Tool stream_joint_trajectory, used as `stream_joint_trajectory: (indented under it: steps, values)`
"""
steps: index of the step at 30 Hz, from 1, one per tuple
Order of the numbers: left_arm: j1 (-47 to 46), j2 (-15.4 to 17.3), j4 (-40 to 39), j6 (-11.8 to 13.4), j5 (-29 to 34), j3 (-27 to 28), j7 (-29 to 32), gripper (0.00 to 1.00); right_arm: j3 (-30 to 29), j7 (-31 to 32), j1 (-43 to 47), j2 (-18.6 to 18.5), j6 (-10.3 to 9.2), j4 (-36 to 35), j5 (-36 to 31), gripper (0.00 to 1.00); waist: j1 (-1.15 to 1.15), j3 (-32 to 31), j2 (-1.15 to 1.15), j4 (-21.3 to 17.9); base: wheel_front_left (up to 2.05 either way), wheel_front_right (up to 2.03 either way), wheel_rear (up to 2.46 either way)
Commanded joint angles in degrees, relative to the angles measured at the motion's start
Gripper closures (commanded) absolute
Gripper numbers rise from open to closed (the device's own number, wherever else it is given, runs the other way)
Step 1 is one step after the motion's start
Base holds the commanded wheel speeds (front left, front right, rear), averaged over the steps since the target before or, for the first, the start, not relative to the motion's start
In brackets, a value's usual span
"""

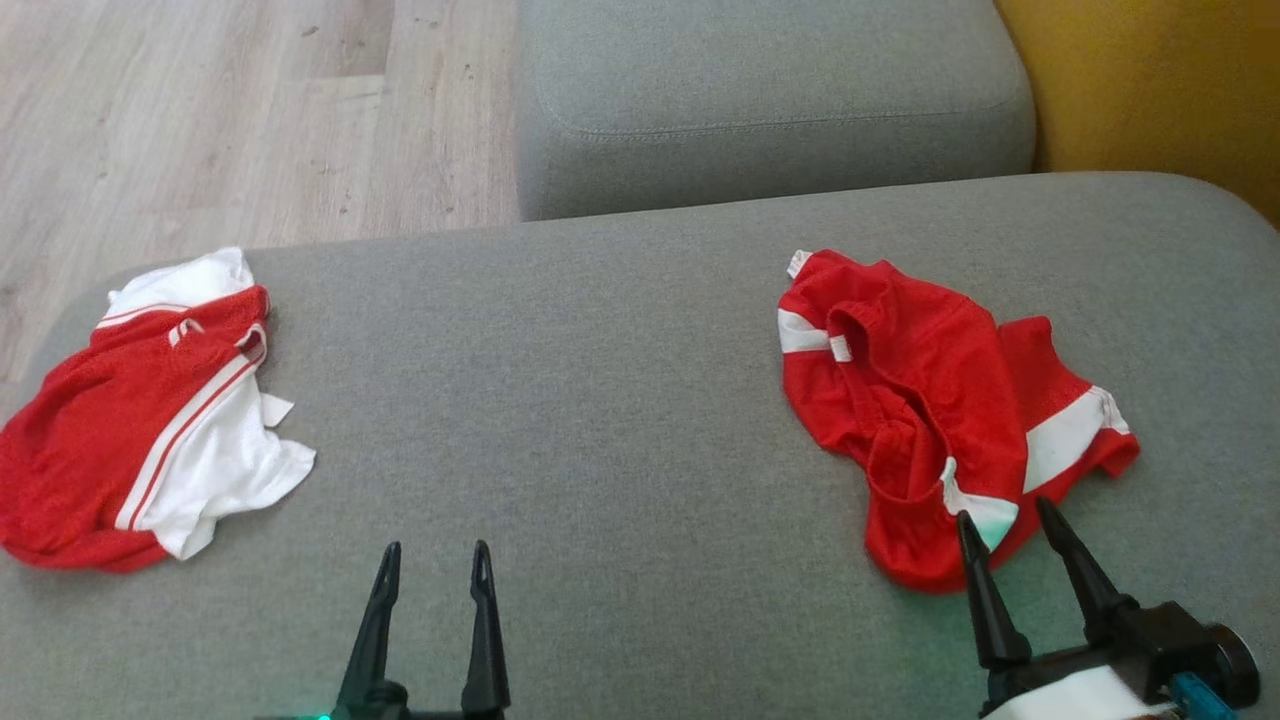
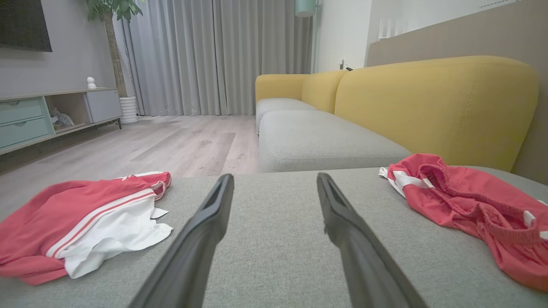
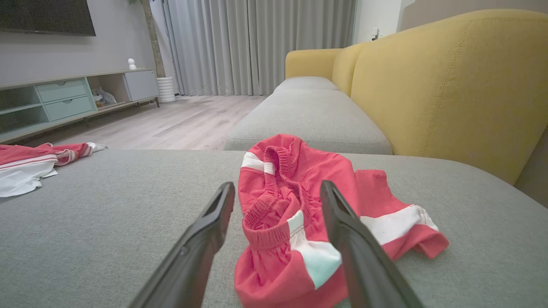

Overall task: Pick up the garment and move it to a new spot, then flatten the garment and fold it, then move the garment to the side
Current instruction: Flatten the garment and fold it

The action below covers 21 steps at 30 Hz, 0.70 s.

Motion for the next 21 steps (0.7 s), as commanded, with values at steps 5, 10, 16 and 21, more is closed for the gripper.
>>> stream_joint_trajectory:
  steps: [5, 10, 16, 21]
  values:
    - [-1.97, -0.21, -0.69, 0.04, 0.44, 1.06, -0.54, 0.0, 0.91, -0.31, -2.9, -0.32, 0.42, -0.81, 0.14, 0.0, 0.0, 0.08, 0.0, -0.1, 0.0, 0.0, 0.0]
    - [-1.96, -0.21, 0.03, -0.05, 0.33, 0.48, -0.54, 0.0, 1.04, -0.31, -3.25, -0.32, 0.42, -0.52, 0.08, 0.0, 0.0, 0.04, 0.0, -0.32, 0.0, 0.0, 0.0]
    - [-2.13, -0.21, 0.53, -0.35, 0.34, -0.1, -0.54, 0.0, 1.01, -0.31, -3.29, -0.52, 0.42, -0.31, 0.12, 0.0, 0.0, 0.09, 0.0, -0.87, 0.0, 0.0, 0.0]
    - [-2.78, -0.21, 1.19, -1.26, -0.81, -1.45, -0.54, 0.0, 0.69, -0.31, -3.25, -0.38, 0.42, -0.54, 0.14, 0.0, 0.0, 0.36, 0.0, -2.03, 0.0, 0.0, 0.0]
